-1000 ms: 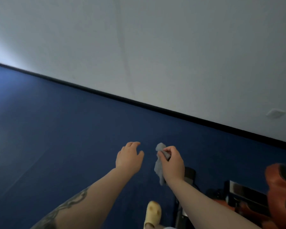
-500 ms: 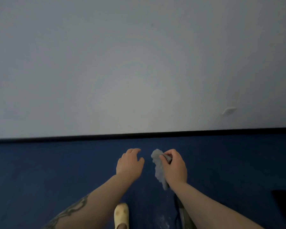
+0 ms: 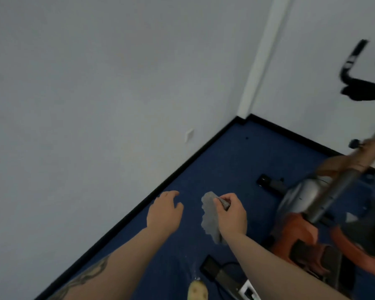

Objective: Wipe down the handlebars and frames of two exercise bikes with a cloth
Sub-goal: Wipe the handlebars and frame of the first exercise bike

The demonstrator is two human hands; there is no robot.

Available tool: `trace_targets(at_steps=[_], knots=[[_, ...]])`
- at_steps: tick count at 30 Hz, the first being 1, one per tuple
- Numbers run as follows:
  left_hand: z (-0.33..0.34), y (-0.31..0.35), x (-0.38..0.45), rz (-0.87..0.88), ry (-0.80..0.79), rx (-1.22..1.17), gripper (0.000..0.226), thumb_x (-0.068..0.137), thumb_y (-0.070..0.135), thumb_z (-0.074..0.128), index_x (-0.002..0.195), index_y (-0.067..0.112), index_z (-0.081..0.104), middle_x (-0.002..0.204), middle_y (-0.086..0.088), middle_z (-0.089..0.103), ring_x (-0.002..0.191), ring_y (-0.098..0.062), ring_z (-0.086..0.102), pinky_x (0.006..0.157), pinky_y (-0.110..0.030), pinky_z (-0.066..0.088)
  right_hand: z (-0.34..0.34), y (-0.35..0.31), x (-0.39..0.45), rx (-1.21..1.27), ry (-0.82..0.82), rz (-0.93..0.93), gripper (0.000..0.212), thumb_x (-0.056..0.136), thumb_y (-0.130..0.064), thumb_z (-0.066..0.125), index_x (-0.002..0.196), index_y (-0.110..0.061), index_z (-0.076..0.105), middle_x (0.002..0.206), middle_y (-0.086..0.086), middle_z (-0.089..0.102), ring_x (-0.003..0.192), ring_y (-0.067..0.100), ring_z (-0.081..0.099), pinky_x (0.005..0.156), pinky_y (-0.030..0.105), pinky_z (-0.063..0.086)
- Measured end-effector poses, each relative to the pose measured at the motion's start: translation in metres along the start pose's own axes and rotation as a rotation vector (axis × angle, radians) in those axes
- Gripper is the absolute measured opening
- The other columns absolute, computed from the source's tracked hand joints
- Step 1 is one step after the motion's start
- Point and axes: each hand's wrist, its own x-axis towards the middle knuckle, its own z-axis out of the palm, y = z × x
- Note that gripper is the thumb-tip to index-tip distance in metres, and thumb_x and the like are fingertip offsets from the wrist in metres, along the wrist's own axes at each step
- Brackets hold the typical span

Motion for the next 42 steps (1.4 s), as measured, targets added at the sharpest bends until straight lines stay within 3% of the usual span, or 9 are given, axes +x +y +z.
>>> trace_targets(at_steps=[8, 20, 24, 31, 42], knots=[[0.031, 0.08, 0.104, 0.234, -0.151, 0.081, 0.046, 0.097, 0.03, 0.046, 0.142, 0.021, 0.042, 0.147, 0.003, 0.043, 0.125, -0.018, 0.048, 0.105, -0.033, 0.039, -0.03, 0.012, 0.096, 0.073, 0.244, 0.162, 0.015, 0.091, -0.033, 0.059, 0.08, -0.025, 0.052, 0.082, -0.007, 0.062, 0.072, 0.007, 0.057, 0.055, 0.026, 0.04], [0.054, 0.193, 0.251, 0.479, -0.262, 0.065, 0.045, 0.096, 0.03, 0.048, 0.14, 0.023, 0.044, 0.145, 0.005, 0.045, 0.124, -0.015, 0.048, 0.105, -0.033, 0.04, -0.067, -0.006, 0.235, 0.107, 0.499, 0.218, 0.014, 0.091, -0.032, 0.06, 0.08, -0.025, 0.054, 0.079, -0.006, 0.061, 0.07, 0.006, 0.056, 0.053, 0.024, 0.04], [0.066, 0.225, 0.309, 0.616, -0.362, 0.087, 0.045, 0.097, 0.029, 0.046, 0.142, 0.022, 0.042, 0.146, 0.004, 0.043, 0.127, -0.016, 0.045, 0.105, -0.033, 0.039, -0.072, -0.015, 0.279, 0.13, 0.627, 0.258, 0.012, 0.091, -0.03, 0.061, 0.083, -0.023, 0.055, 0.08, -0.006, 0.062, 0.075, 0.008, 0.057, 0.064, 0.03, 0.048], [0.068, 0.296, 0.41, 0.794, -0.443, 0.096, 0.045, 0.097, 0.029, 0.046, 0.141, 0.023, 0.042, 0.147, 0.005, 0.043, 0.127, -0.014, 0.045, 0.106, -0.032, 0.039, -0.083, -0.04, 0.349, 0.167, 0.831, 0.368, 0.012, 0.091, -0.034, 0.061, 0.085, -0.024, 0.056, 0.08, -0.006, 0.063, 0.074, 0.005, 0.057, 0.055, 0.018, 0.037], [0.127, 0.394, 0.412, 0.988, -0.599, -0.036, 0.044, 0.094, 0.031, 0.051, 0.138, 0.029, 0.046, 0.14, 0.014, 0.046, 0.121, -0.005, 0.047, 0.099, -0.025, 0.041, -0.17, -0.063, 0.417, 0.269, 1.0, 0.227, 0.011, 0.091, -0.03, 0.061, 0.085, -0.021, 0.058, 0.078, -0.006, 0.062, 0.071, 0.002, 0.059, 0.057, 0.012, 0.042]])
